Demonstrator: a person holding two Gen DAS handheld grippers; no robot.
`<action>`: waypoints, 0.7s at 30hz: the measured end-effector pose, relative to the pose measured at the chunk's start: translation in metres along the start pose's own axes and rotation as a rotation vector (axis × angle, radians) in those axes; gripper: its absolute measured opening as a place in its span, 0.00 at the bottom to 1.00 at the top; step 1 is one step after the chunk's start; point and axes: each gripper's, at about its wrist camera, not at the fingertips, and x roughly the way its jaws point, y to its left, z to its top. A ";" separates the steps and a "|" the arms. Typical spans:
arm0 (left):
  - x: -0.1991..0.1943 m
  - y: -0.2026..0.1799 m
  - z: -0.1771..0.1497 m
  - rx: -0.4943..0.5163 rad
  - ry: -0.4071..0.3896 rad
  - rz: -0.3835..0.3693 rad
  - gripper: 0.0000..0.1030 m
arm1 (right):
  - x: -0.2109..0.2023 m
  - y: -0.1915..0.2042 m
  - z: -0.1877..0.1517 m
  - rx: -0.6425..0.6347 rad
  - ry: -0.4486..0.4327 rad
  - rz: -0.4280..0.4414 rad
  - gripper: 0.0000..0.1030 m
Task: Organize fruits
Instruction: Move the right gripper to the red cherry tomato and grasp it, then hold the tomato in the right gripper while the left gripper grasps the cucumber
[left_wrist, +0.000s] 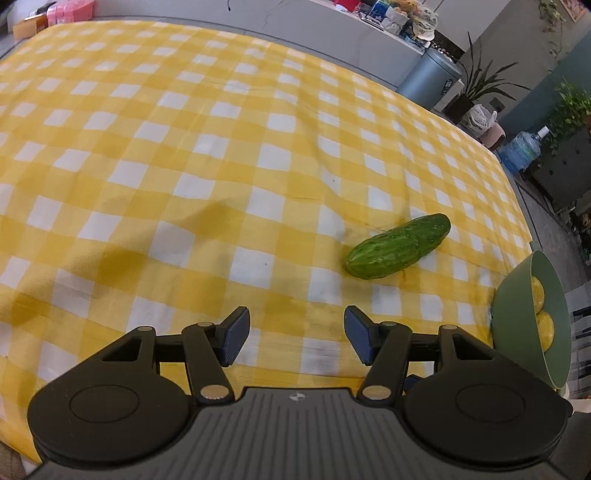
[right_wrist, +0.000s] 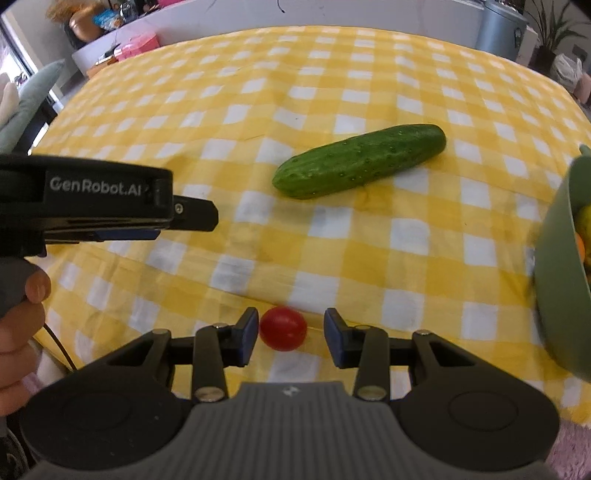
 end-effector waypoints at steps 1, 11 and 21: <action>0.001 0.001 0.000 -0.005 0.003 -0.001 0.67 | 0.001 0.001 0.000 -0.004 0.004 -0.002 0.31; 0.004 0.005 0.000 -0.020 0.013 0.002 0.67 | 0.010 0.002 0.004 -0.003 0.010 -0.014 0.27; 0.002 -0.013 -0.007 0.149 -0.091 -0.055 0.68 | -0.005 -0.017 0.005 0.070 -0.084 -0.037 0.26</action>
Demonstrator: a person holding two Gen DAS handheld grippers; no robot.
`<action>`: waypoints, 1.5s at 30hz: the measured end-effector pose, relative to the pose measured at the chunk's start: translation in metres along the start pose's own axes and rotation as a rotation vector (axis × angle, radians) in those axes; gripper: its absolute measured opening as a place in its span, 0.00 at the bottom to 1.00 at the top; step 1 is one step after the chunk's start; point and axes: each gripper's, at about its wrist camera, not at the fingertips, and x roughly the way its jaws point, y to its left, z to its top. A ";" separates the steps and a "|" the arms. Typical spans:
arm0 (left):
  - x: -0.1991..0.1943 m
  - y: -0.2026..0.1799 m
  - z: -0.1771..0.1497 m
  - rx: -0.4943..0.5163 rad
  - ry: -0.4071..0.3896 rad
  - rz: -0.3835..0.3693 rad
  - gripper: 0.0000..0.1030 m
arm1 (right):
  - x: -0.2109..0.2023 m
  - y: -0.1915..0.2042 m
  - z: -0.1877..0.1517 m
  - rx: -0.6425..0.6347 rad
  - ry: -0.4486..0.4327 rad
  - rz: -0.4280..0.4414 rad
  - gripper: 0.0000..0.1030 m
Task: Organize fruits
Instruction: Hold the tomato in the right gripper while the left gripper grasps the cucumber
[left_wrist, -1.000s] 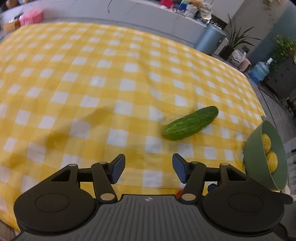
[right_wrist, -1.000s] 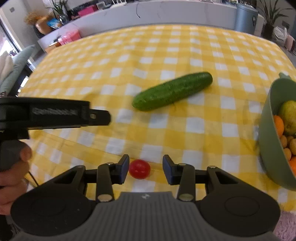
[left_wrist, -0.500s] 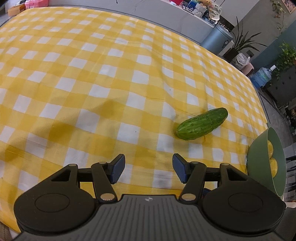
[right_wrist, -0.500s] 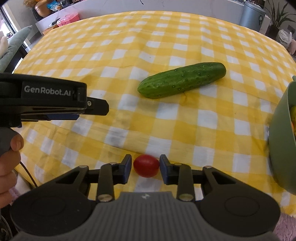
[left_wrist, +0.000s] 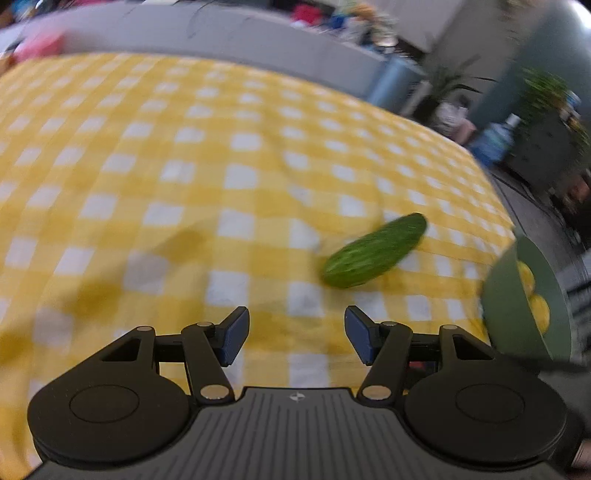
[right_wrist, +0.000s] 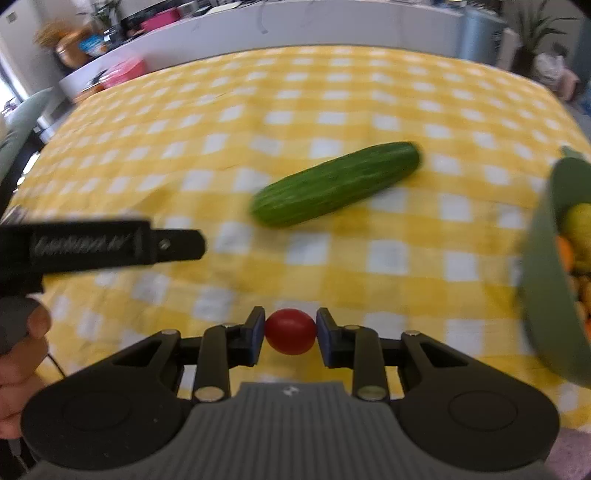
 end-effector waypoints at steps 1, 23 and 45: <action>0.000 -0.004 -0.001 0.025 -0.019 0.000 0.68 | -0.001 -0.005 0.000 0.014 -0.009 -0.018 0.26; 0.014 -0.048 -0.012 0.221 -0.084 0.090 0.68 | 0.012 -0.064 0.001 0.194 -0.041 -0.067 0.26; 0.068 -0.108 0.019 0.640 -0.089 0.057 0.78 | -0.006 -0.091 -0.001 0.274 -0.105 -0.063 0.26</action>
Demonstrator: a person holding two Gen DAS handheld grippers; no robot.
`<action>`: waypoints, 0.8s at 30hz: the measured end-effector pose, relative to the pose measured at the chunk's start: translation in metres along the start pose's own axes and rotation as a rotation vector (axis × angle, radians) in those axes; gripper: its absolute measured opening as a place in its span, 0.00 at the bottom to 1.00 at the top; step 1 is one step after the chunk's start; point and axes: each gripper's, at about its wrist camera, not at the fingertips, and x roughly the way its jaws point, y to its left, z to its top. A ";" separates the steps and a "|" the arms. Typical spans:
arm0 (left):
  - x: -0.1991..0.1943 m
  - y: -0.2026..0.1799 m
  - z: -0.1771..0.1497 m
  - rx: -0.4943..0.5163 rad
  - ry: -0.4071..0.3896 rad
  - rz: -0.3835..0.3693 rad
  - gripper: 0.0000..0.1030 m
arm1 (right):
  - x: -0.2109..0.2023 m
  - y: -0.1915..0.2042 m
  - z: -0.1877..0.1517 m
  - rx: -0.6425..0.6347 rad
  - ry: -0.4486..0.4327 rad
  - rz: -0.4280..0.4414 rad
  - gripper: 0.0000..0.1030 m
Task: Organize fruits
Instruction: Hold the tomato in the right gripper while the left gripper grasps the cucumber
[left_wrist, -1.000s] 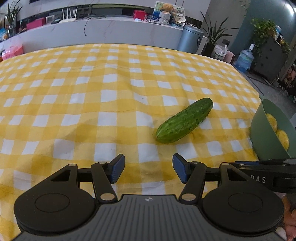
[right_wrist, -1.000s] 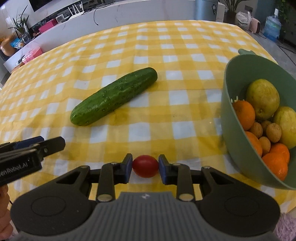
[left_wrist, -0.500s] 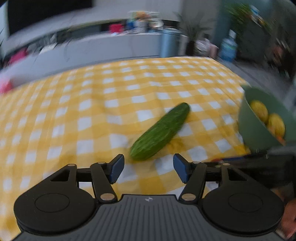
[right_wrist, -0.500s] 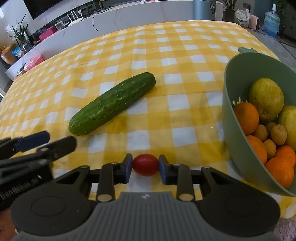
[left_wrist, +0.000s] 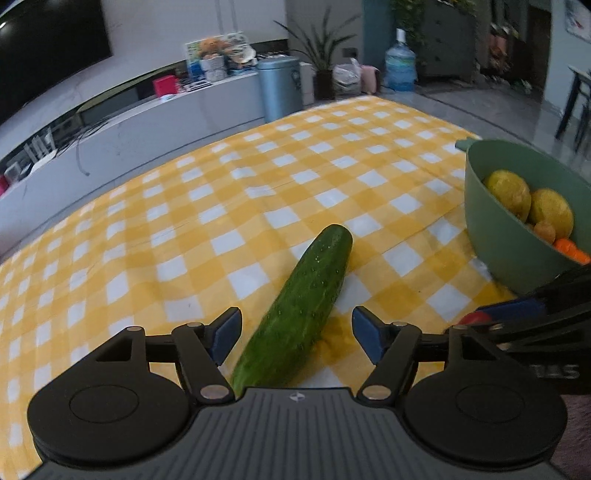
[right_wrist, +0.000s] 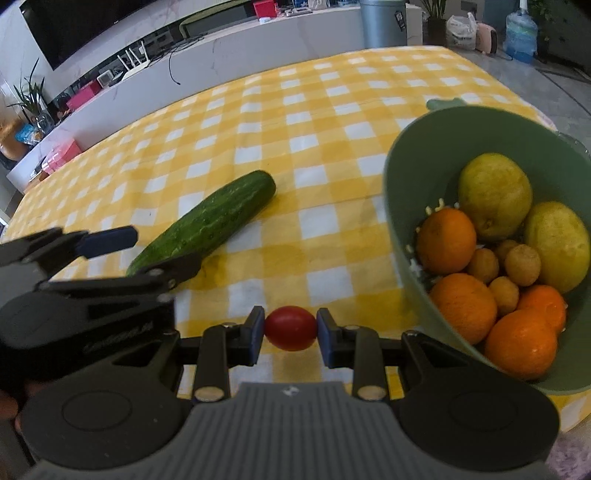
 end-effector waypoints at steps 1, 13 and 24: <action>0.006 0.001 0.002 0.020 0.009 -0.016 0.78 | -0.001 -0.001 0.000 -0.004 -0.005 -0.004 0.26; 0.045 0.018 0.015 0.011 0.085 -0.121 0.79 | -0.003 -0.003 0.000 0.002 -0.008 0.015 0.26; 0.043 0.013 0.011 -0.009 0.068 -0.130 0.53 | -0.006 -0.002 0.001 0.003 -0.024 0.021 0.26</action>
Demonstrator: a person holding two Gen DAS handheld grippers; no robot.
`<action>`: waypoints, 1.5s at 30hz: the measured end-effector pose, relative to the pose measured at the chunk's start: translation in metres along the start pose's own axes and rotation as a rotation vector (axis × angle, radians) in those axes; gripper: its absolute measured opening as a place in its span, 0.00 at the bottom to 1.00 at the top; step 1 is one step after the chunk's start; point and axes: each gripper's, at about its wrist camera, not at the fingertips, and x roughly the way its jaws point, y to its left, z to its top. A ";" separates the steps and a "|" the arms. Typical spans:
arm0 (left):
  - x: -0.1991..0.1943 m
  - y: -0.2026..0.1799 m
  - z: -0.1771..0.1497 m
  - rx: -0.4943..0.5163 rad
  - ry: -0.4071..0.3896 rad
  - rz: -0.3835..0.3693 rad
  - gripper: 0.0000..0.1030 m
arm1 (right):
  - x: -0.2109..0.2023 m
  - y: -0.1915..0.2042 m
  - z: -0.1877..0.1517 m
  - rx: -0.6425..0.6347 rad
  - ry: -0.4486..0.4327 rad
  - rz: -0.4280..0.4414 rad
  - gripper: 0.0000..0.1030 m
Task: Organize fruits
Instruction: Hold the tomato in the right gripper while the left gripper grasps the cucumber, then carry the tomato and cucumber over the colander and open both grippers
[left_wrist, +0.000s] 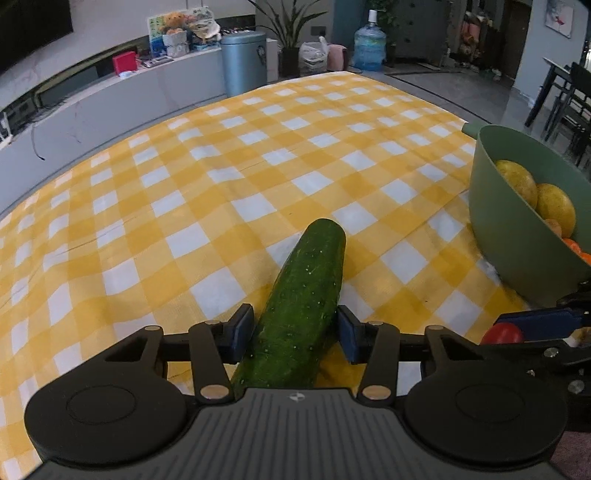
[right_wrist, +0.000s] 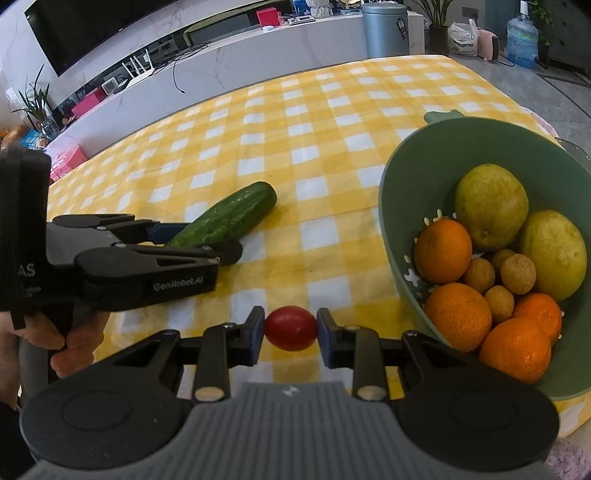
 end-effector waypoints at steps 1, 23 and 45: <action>-0.001 -0.002 0.000 -0.007 -0.003 0.013 0.53 | 0.000 0.000 0.000 -0.001 -0.001 0.001 0.26; -0.028 0.055 -0.027 -0.583 -0.076 -0.348 0.45 | -0.009 -0.003 0.002 0.029 -0.030 0.077 0.26; -0.054 0.073 -0.042 -0.761 -0.337 -0.683 0.43 | -0.052 -0.042 0.009 0.174 -0.147 0.277 0.26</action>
